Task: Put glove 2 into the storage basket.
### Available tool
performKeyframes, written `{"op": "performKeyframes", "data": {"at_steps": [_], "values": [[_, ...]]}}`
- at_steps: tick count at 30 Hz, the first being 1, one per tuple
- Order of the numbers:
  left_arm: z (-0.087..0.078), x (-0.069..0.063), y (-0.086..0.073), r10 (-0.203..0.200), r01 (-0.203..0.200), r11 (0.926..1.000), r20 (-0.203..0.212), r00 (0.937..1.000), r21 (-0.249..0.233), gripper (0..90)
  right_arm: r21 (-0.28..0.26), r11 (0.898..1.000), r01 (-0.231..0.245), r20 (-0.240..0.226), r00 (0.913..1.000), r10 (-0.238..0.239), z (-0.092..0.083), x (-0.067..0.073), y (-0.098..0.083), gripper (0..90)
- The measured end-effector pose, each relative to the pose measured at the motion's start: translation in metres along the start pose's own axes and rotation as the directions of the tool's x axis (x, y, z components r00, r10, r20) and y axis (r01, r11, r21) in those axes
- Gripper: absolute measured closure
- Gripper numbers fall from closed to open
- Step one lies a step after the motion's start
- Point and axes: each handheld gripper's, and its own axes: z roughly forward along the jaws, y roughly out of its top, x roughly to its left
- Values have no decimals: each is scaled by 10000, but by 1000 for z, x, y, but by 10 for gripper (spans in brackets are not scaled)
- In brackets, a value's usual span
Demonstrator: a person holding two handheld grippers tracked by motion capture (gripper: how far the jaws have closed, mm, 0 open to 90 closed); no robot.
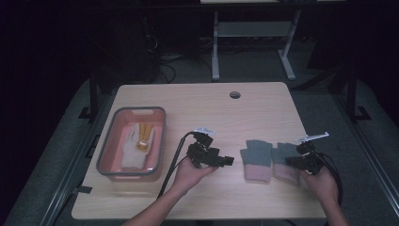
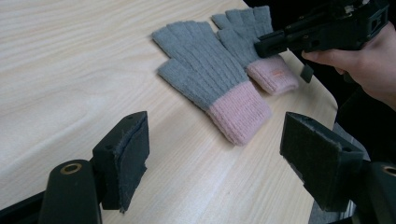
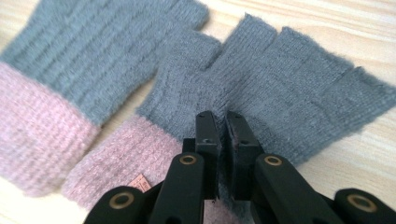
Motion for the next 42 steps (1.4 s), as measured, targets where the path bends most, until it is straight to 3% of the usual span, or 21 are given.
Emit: {"op": "performKeyframes", "data": {"at_steps": [6,11,14,21,29,31,42], "values": [[-2,1,0,-48,47,10000,-56,10000,-49,241,-196,9998,-77,-55,10000,76,-9,1,2,855],[-3,1,0,-55,54,9999,-52,10000,-91,242,-561,9981,-272,-428,9988,248,-22,3,8,854],[-4,1,0,-67,65,9998,-101,9999,-180,242,-695,9976,-6,-487,9988,-28,-23,9,13,853],[-3,1,0,-116,114,9998,-74,9999,-177,242,-674,9964,519,-700,9959,-566,-17,30,24,851],[-1,1,-1,-257,259,9995,65,9996,-199,242,-752,9942,766,-1112,9902,-847,-9,54,38,850],[-2,1,-1,-246,247,9995,72,9997,-208,242,-551,9941,936,-1109,9889,-993,-4,59,41,849],[0,-1,1,-365,368,9989,106,9993,-283,241,-268,9930,1152,-1330,9841,-1178,10,72,47,843]]}}
